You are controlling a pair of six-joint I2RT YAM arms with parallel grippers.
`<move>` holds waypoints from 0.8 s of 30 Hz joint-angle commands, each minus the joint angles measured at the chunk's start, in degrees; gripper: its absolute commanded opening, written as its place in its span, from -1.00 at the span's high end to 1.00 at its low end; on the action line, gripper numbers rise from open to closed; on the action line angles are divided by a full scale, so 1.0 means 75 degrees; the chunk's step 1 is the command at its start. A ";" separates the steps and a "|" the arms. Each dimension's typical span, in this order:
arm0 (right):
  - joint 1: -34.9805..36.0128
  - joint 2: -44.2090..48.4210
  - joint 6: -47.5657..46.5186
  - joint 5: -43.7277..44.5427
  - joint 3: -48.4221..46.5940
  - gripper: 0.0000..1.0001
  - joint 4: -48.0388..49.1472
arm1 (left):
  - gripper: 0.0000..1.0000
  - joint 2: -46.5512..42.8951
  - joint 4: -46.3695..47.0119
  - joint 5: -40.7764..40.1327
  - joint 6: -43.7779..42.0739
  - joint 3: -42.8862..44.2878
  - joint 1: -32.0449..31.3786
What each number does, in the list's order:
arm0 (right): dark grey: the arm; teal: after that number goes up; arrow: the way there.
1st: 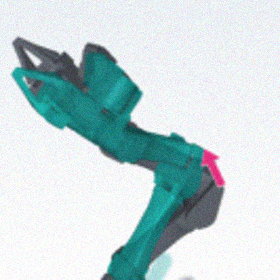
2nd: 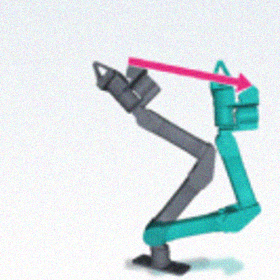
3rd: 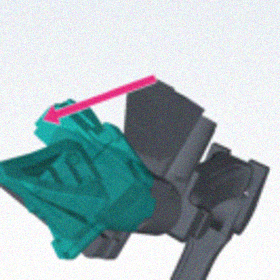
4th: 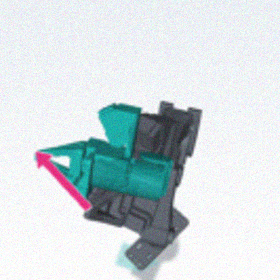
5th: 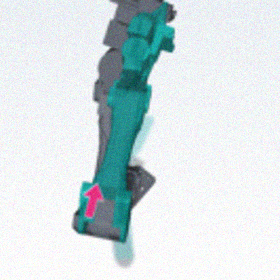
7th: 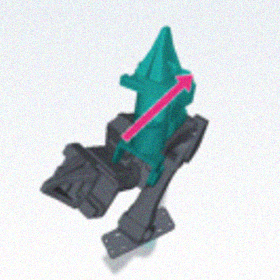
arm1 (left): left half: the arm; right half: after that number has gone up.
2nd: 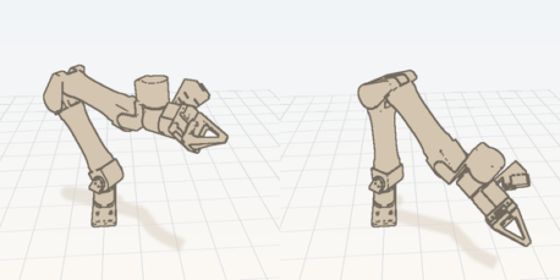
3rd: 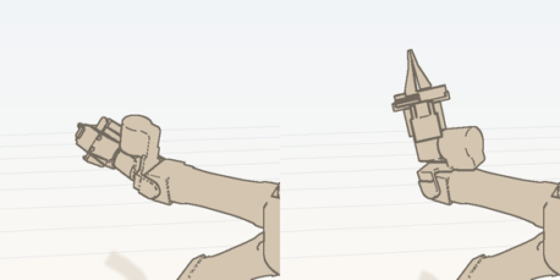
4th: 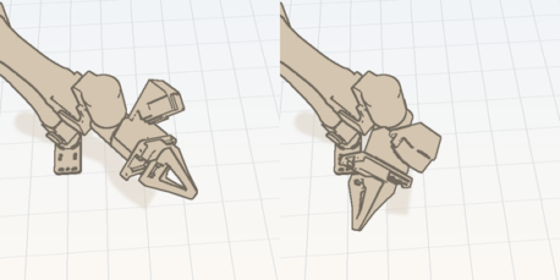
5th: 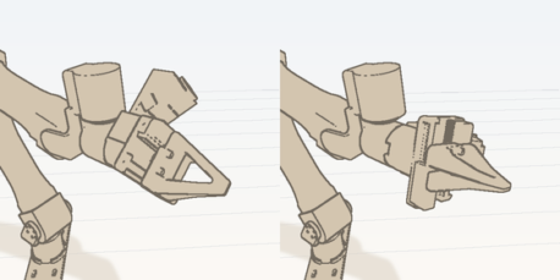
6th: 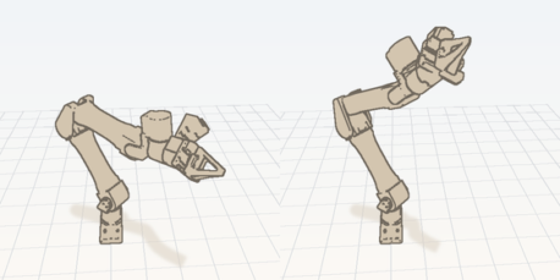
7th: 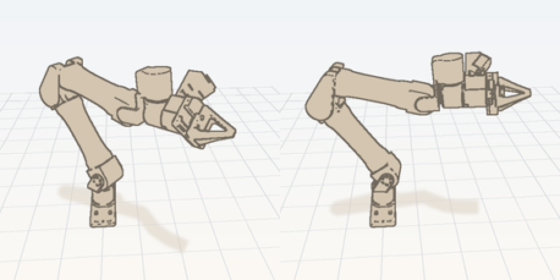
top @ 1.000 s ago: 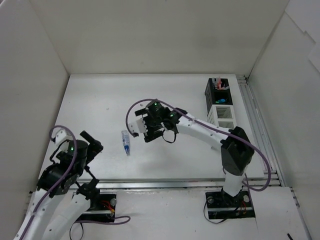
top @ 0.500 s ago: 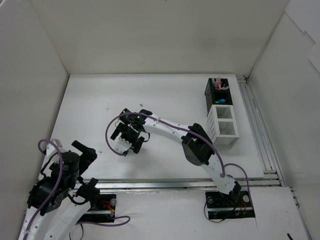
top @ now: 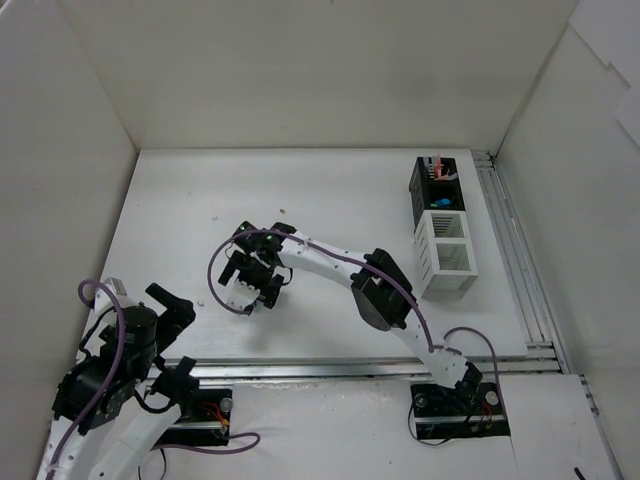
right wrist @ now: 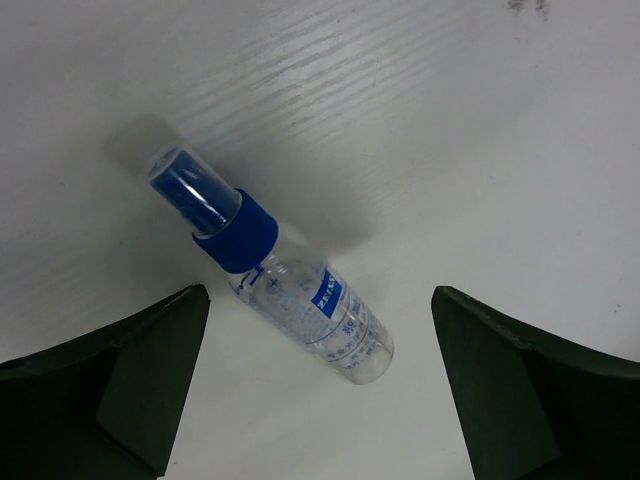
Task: Sort the stationery into containers
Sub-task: Pick up the stationery from the center of the board.
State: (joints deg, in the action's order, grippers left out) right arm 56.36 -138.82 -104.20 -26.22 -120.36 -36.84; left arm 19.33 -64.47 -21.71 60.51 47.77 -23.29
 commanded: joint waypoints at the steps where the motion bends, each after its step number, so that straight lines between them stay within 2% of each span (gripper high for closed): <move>1: 0.0009 -0.0368 0.0123 -0.0008 -0.0066 -0.83 0.0269 | -0.99 -0.0105 0.0029 -0.0104 -0.0076 0.0252 0.0047; 3: 0.0032 -0.0451 0.0287 -0.0008 -0.0078 -0.12 0.0504 | -0.99 -0.0221 0.0018 -0.0151 -0.0041 0.0252 0.0047; 4: 0.0044 -0.0544 0.0451 -0.0020 -0.0101 -0.01 0.0703 | -0.99 -0.0269 0.0006 -0.0221 -0.0018 0.0252 0.0047; 7: 0.0056 -0.0708 0.0569 0.0108 -0.0241 -0.01 0.0845 | -0.99 -0.0397 0.0006 -0.0269 -0.0041 0.0275 0.0047; 10: 0.0091 -0.0826 0.0593 0.0249 -0.0312 0.10 0.0892 | -0.99 -0.0456 0.0087 -0.0304 -0.0134 0.0299 0.0047; 11: 0.0079 -0.0861 0.0593 0.0284 -0.0324 0.32 0.0892 | -0.99 -0.0468 0.0123 -0.0304 -0.0181 0.0299 0.0047; 13: 0.0103 -0.0919 0.0616 0.0343 -0.0359 0.35 0.0904 | -0.99 -0.0468 0.0158 -0.0316 -0.0228 0.0322 0.0047; 15: 0.0126 -0.0955 0.0651 0.0390 -0.0441 0.56 0.0904 | -0.99 -0.0433 0.0158 -0.0304 -0.0252 0.0322 0.0047; 16: 0.0138 -0.0990 0.0779 0.0390 -0.0511 0.72 0.0904 | -0.99 -0.0445 0.0170 -0.0281 -0.0252 0.0311 0.0047; 17: 0.0126 -0.0990 0.0838 0.0390 -0.0523 1.00 0.0904 | -0.99 -0.0456 0.0181 -0.0280 -0.0263 0.0299 0.0047; 21: 0.0149 -0.0920 0.1283 0.0519 -0.0546 1.00 0.0916 | -0.99 -0.0562 0.0193 -0.0245 -0.0263 0.0264 0.0047; 24: 0.0068 -0.0768 0.2429 0.0367 -0.0780 1.00 0.0986 | -0.99 -0.0679 0.0217 -0.0245 -0.0275 0.0275 0.0047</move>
State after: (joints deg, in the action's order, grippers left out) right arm 57.06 -144.18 -94.61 -23.38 -124.55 -26.26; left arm 14.11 -64.49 -22.94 59.88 47.86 -23.29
